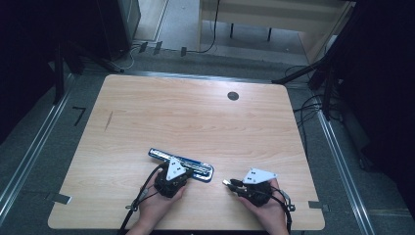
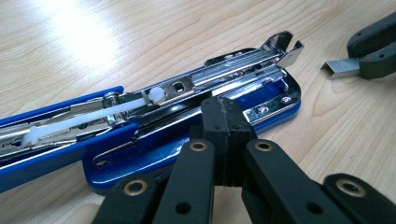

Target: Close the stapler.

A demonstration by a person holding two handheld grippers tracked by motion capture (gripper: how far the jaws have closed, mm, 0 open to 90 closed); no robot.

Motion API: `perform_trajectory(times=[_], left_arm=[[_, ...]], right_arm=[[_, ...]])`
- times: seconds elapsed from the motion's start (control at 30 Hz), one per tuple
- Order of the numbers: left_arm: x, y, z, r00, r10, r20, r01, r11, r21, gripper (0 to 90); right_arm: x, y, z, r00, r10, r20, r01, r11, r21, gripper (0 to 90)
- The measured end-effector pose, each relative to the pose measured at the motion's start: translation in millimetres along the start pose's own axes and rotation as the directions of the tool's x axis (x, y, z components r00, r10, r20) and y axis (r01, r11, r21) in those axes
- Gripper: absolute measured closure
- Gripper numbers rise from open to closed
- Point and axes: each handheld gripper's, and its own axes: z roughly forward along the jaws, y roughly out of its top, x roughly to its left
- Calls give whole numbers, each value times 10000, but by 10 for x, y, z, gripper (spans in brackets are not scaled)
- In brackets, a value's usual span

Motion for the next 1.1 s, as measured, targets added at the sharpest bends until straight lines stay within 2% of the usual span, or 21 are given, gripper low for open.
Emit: perform_trajectory(times=[0.27, 0.53, 0.77, 1.0, 1.1], left_arm=[[0, 0, -1, 10000, 16, 1, -16, 10000, 12, 900], [2, 0, 0, 10000, -7, -1, 7, 10000, 3, 900], [3, 1, -2, 10000, -1, 5, 1, 10000, 25, 900], [5, 1, -2, 10000, -25, 28, 25, 10000, 33, 900], [6, 1, -2, 10000, -26, 31, 26, 10000, 32, 900]], right_arm=[[21, 18, -3, 9999, -46, 119, 44, 9999, 129, 796], [-18, 12, -46, 9996, 236, -125, -237, 9997, -43, 797], [16, 66, -63, 9999, 7, -128, -7, 10000, 5, 797], [-9, 121, -121, 9997, 143, -199, -146, 9998, -144, 798], [-15, 159, -138, 9998, 34, -203, -39, 9998, -211, 798]])
